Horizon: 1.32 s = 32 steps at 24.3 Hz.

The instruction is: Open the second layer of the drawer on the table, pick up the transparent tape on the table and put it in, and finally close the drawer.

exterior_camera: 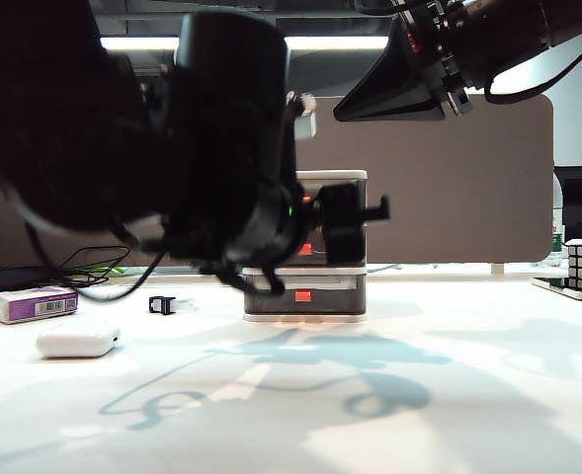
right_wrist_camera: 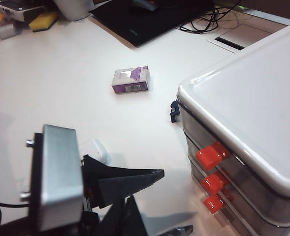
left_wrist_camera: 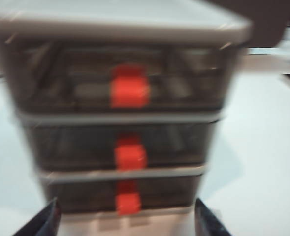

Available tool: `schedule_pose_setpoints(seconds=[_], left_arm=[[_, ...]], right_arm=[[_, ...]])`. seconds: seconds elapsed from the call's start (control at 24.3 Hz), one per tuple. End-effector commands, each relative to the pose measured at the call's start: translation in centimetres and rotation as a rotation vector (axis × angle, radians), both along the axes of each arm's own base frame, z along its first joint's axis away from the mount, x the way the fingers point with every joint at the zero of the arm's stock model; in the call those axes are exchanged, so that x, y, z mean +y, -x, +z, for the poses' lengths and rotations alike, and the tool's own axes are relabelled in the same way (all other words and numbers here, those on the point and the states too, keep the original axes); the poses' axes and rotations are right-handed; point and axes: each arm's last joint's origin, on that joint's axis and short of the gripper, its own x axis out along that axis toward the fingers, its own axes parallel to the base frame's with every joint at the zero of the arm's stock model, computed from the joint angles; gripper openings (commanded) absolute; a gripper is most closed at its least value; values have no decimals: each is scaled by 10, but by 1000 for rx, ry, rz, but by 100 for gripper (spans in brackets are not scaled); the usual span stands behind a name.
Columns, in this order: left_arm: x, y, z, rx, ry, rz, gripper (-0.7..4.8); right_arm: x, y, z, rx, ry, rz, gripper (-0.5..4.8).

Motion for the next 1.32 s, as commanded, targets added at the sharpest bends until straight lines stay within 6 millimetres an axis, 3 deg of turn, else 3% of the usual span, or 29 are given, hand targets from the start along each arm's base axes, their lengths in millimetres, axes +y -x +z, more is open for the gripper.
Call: schedule_pose_setpoints(seconds=[0.04, 0.29, 0.45, 0.7, 1.32], left_arm=[[-1, -1, -16, -27, 136, 51, 338], [-5, -4, -27, -57, 162, 48, 335], [-20, -15, -17, -82, 46, 43, 335], [-28, -26, -14, -69, 30, 56, 335], [-16, -39, -19, -58, 29, 116, 331]], right_arm=[[2, -4, -2, -26, 9, 16, -5], [8, -13, -18, 10, 21, 25, -5], [12, -17, -23, -5, 5, 50, -5], [12, -19, -21, -30, -4, 50, -5], [12, -20, -19, -52, -9, 43, -5]])
